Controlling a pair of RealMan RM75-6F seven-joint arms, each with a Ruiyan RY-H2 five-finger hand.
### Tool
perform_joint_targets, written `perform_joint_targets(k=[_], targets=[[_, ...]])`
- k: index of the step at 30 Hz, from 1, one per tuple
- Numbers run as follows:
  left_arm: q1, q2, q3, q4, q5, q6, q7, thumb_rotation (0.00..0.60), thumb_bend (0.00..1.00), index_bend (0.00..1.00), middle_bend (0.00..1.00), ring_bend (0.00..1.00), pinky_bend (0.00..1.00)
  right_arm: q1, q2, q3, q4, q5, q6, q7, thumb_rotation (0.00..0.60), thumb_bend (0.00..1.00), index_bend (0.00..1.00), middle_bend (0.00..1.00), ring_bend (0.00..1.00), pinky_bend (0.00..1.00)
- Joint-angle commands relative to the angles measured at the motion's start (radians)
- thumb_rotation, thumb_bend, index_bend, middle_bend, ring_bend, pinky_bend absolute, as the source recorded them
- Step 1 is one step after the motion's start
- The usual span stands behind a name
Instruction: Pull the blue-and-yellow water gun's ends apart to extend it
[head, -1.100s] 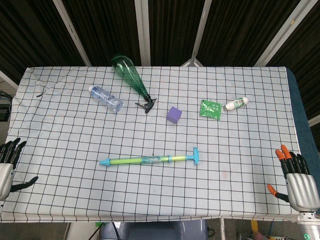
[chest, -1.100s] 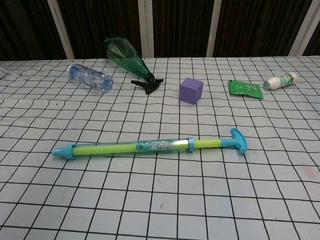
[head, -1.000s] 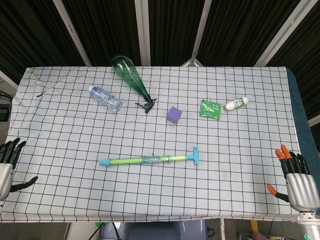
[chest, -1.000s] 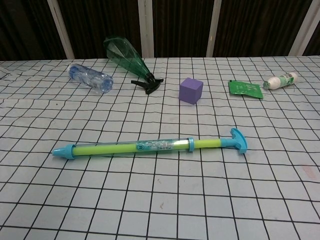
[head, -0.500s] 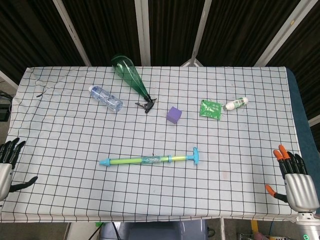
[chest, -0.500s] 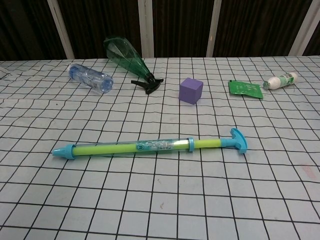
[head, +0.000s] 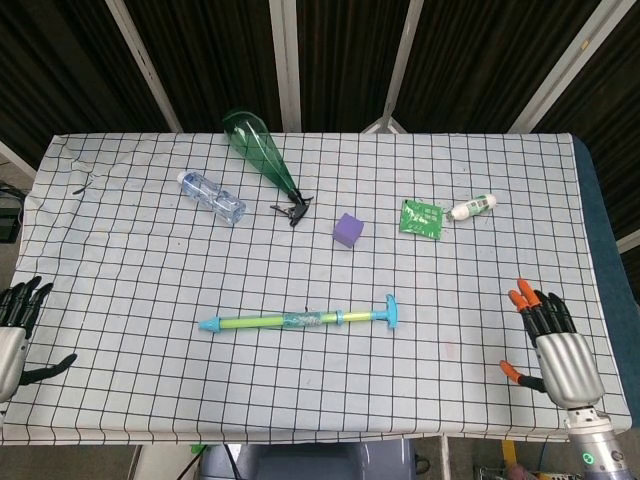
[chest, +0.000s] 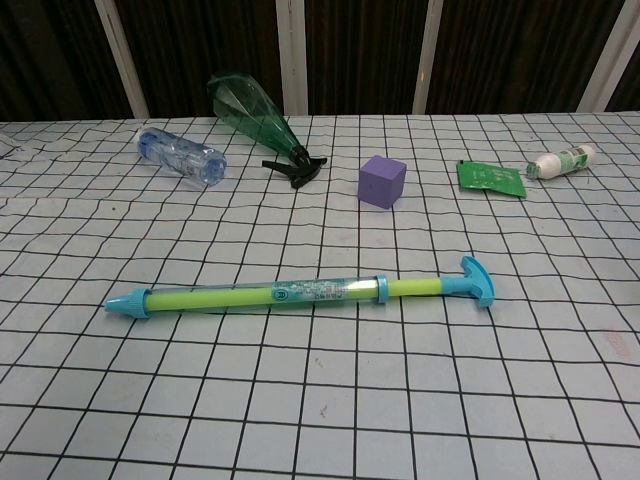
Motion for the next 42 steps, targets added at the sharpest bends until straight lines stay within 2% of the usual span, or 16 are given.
perform_joint_targets(k=[1, 7, 14, 21, 31, 37, 42], targets=[[-0.001, -0.001, 0.001, 0.000, 0.002, -0.001, 0.005, 0.600, 0.15, 0.00, 0.00, 0.00, 0.00, 0.047, -0.013, 0.010, -0.050, -0.004, -0.063, -0.031, 0.600, 0.20, 0.17, 0.01, 0.00, 0.00], [-0.003, -0.001, 0.001, -0.001, -0.007, -0.011, 0.012, 0.600, 0.15, 0.00, 0.00, 0.00, 0.00, 0.116, -0.073, 0.030, -0.109, 0.018, -0.166, -0.140, 0.600, 0.20, 0.26, 0.05, 0.00, 0.00], [-0.002, 0.001, -0.001, -0.004, -0.015, -0.012, 0.017, 0.600, 0.15, 0.01, 0.00, 0.00, 0.00, 0.183, -0.192, 0.072, -0.122, 0.116, -0.257, -0.294, 0.600, 0.20, 0.33, 0.08, 0.00, 0.00], [-0.007, 0.001, -0.003, -0.010, -0.035, -0.029, 0.034, 0.600, 0.15, 0.01, 0.00, 0.00, 0.00, 0.243, -0.292, 0.121, -0.070, 0.228, -0.311, -0.370, 0.600, 0.21, 0.42, 0.11, 0.00, 0.00], [-0.012, -0.004, -0.002, -0.013, -0.041, -0.041, 0.056, 0.600, 0.15, 0.02, 0.00, 0.00, 0.00, 0.328, -0.403, 0.164, 0.018, 0.327, -0.374, -0.446, 0.600, 0.23, 0.44, 0.13, 0.00, 0.00], [-0.014, -0.005, -0.007, -0.012, -0.050, -0.045, 0.048, 0.600, 0.15, 0.02, 0.00, 0.00, 0.00, 0.370, -0.472, 0.174, 0.073, 0.386, -0.396, -0.493, 0.600, 0.23, 0.45, 0.13, 0.00, 0.00], [-0.016, -0.003, -0.007, -0.008, -0.048, -0.046, 0.040, 0.600, 0.15, 0.02, 0.00, 0.00, 0.00, 0.399, -0.523, 0.177, 0.121, 0.417, -0.398, -0.525, 0.600, 0.23, 0.49, 0.14, 0.00, 0.00]])
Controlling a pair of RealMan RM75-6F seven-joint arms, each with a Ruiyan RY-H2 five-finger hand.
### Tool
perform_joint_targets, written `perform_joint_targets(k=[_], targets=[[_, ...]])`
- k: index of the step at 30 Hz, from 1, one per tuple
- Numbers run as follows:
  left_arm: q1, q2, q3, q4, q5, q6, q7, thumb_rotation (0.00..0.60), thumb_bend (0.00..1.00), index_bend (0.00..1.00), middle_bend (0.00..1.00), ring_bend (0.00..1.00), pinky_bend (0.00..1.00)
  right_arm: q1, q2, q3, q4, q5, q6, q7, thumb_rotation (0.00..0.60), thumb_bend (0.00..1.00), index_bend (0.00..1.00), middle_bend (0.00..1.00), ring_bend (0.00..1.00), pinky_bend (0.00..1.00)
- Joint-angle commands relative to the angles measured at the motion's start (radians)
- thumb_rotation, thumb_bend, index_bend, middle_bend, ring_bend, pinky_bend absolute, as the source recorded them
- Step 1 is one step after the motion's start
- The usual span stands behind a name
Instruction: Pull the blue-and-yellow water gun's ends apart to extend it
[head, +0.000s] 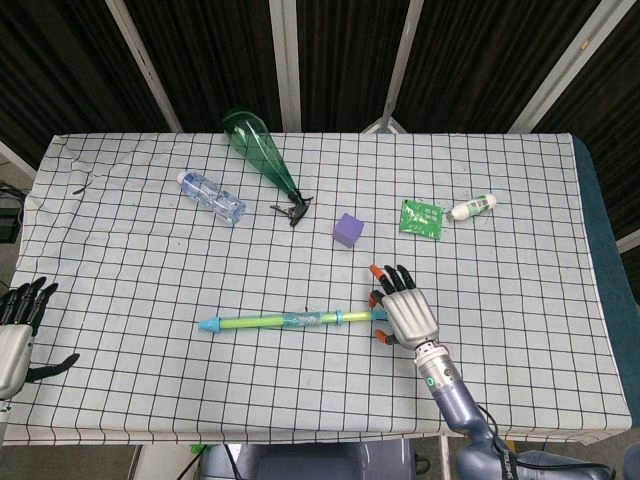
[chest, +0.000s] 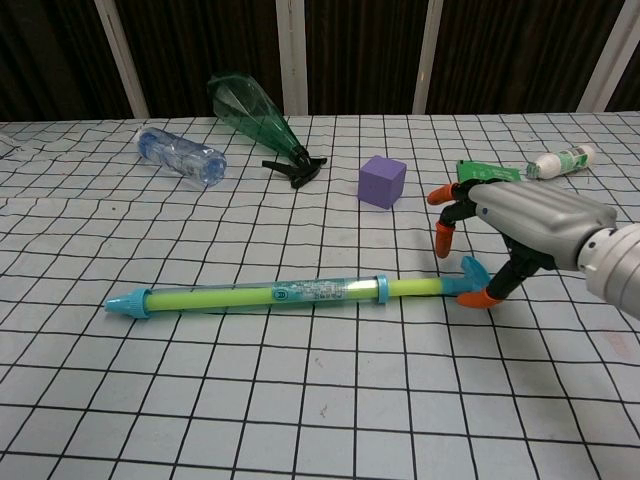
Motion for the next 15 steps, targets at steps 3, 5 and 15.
perform_joint_targets(k=[3, 5, 15], targets=[[-0.001, 0.001, -0.001, 0.004, 0.001, -0.001, -0.009, 0.600, 0.15, 0.02, 0.00, 0.00, 0.00, 0.024, -0.041, 0.002, 0.040, 0.031, -0.002, -0.026, 0.600, 0.24, 0.51, 0.15, 0.00, 0.00], [-0.002, 0.002, -0.001, 0.005, 0.002, -0.001, -0.013, 0.600, 0.15, 0.02, 0.00, 0.00, 0.00, 0.031, -0.052, -0.001, 0.054, 0.037, -0.002, -0.034, 0.600, 0.24, 0.52, 0.15, 0.00, 0.00], [-0.003, 0.004, -0.001, 0.006, 0.004, -0.002, -0.026, 0.600, 0.15, 0.02, 0.00, 0.00, 0.00, 0.057, -0.078, 0.002, 0.090, 0.067, 0.005, -0.048, 0.600, 0.26, 0.52, 0.15, 0.00, 0.00]])
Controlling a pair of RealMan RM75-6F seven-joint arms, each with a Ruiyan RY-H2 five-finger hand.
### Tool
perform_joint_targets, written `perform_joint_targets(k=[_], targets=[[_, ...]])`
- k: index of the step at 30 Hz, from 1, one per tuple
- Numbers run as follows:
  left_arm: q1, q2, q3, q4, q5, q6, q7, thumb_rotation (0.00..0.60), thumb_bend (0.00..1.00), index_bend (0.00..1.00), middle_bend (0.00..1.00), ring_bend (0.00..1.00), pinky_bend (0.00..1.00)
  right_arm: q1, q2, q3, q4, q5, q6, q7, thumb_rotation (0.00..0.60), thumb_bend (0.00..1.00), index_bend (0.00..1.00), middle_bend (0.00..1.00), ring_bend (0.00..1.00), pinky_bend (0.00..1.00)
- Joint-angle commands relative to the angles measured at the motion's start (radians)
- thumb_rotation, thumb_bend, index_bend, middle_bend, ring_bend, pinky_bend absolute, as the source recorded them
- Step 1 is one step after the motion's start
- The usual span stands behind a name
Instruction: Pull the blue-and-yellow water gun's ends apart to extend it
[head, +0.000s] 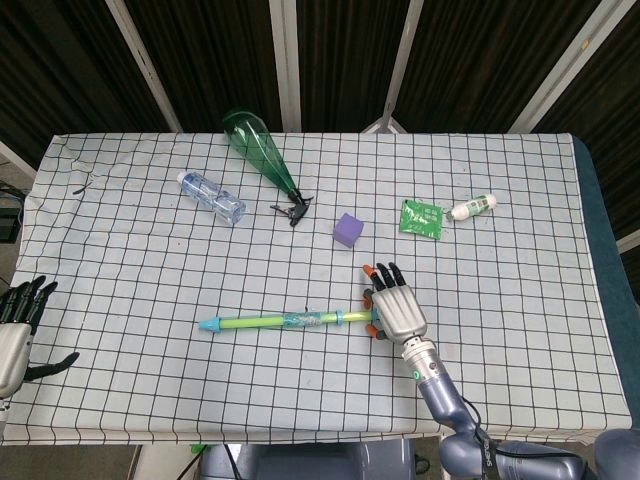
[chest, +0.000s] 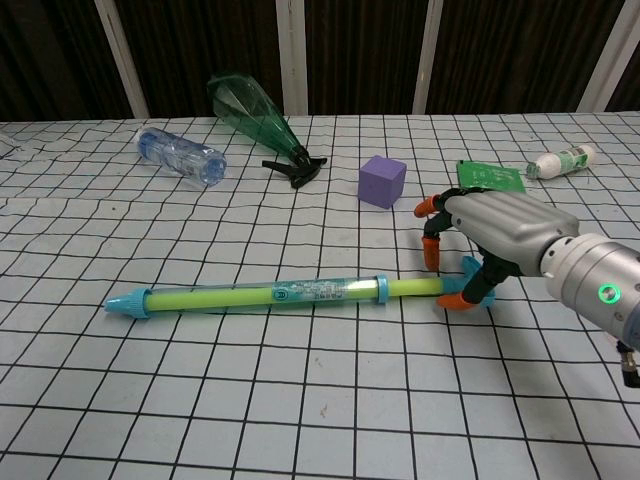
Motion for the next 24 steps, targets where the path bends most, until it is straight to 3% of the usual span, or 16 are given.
perform_joint_targets(k=[1, 17, 24], targets=[[0.000, 0.000, 0.000, -0.001, 0.000, 0.000, -0.002, 0.600, 0.15, 0.02, 0.00, 0.00, 0.00, 0.004, -0.001, 0.000, 0.003, 0.007, 0.002, -0.003, 0.600, 0.26, 0.52, 0.15, 0.00, 0.00], [0.000, -0.002, 0.001, -0.001, 0.008, 0.007, -0.004, 0.600, 0.15, 0.02, 0.00, 0.00, 0.00, 0.018, -0.014, -0.019, 0.026, 0.058, 0.012, -0.029, 0.600, 0.33, 0.52, 0.15, 0.00, 0.00], [0.000, -0.004, 0.001, 0.000, 0.013, 0.012, -0.004, 0.600, 0.15, 0.02, 0.00, 0.00, 0.00, 0.018, -0.015, -0.030, 0.023, 0.054, 0.024, -0.018, 0.600, 0.43, 0.59, 0.17, 0.00, 0.00]])
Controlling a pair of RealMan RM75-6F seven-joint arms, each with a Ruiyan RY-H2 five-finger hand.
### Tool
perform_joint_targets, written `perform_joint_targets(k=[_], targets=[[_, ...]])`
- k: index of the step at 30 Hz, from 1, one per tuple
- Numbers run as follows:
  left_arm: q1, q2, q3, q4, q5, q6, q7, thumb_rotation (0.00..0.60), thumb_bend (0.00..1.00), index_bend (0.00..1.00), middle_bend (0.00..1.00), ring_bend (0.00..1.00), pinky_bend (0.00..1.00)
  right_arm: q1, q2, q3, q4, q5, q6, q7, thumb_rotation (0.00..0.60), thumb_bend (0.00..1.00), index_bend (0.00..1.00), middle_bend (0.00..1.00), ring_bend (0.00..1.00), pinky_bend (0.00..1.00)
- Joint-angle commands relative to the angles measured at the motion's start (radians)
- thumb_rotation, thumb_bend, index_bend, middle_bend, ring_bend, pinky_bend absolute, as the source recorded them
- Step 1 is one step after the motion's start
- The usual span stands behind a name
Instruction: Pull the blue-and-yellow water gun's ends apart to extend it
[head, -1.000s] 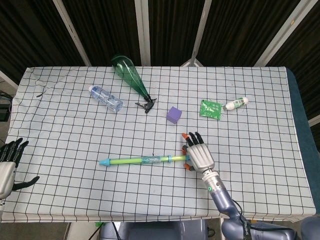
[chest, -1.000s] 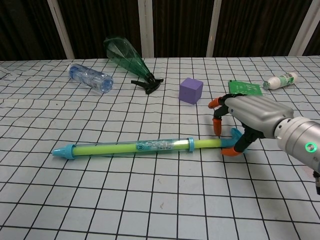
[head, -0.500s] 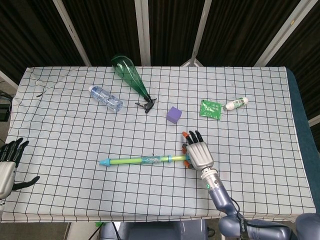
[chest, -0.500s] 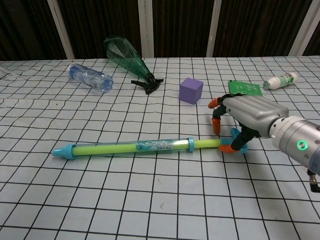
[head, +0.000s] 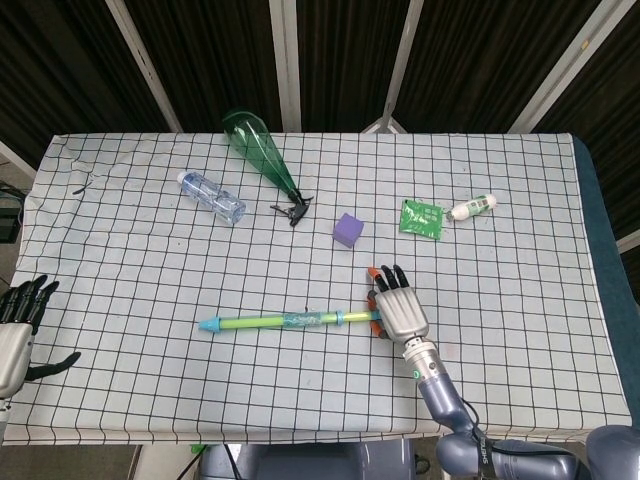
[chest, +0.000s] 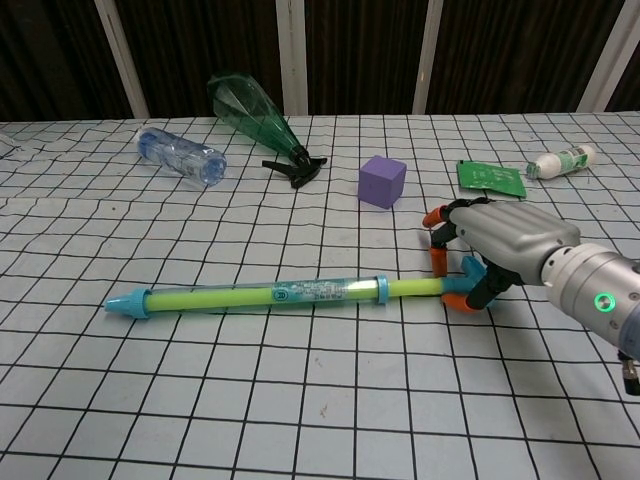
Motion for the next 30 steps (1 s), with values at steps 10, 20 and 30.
perform_joint_targets(k=[10, 20, 30], targets=[[-0.003, -0.002, 0.003, 0.000, 0.006, -0.003, 0.007, 0.600, 0.15, 0.03, 0.00, 0.00, 0.00, 0.004, 0.015, 0.000, -0.024, -0.014, 0.022, 0.012, 0.600, 0.46, 0.63, 0.19, 0.00, 0.00], [-0.097, 0.007, -0.059, -0.083, -0.072, -0.120, 0.117, 0.600, 0.15, 0.06, 0.00, 0.00, 0.00, 0.000, 0.061, 0.009, -0.055, -0.007, 0.042, 0.022, 0.600, 0.46, 0.64, 0.19, 0.00, 0.00], [-0.281, -0.083, -0.149, -0.101, -0.269, -0.328, 0.332, 0.600, 0.25, 0.22, 0.03, 0.00, 0.00, -0.002, 0.087, 0.010, -0.084, 0.002, 0.064, 0.014, 0.600, 0.46, 0.64, 0.19, 0.00, 0.00]])
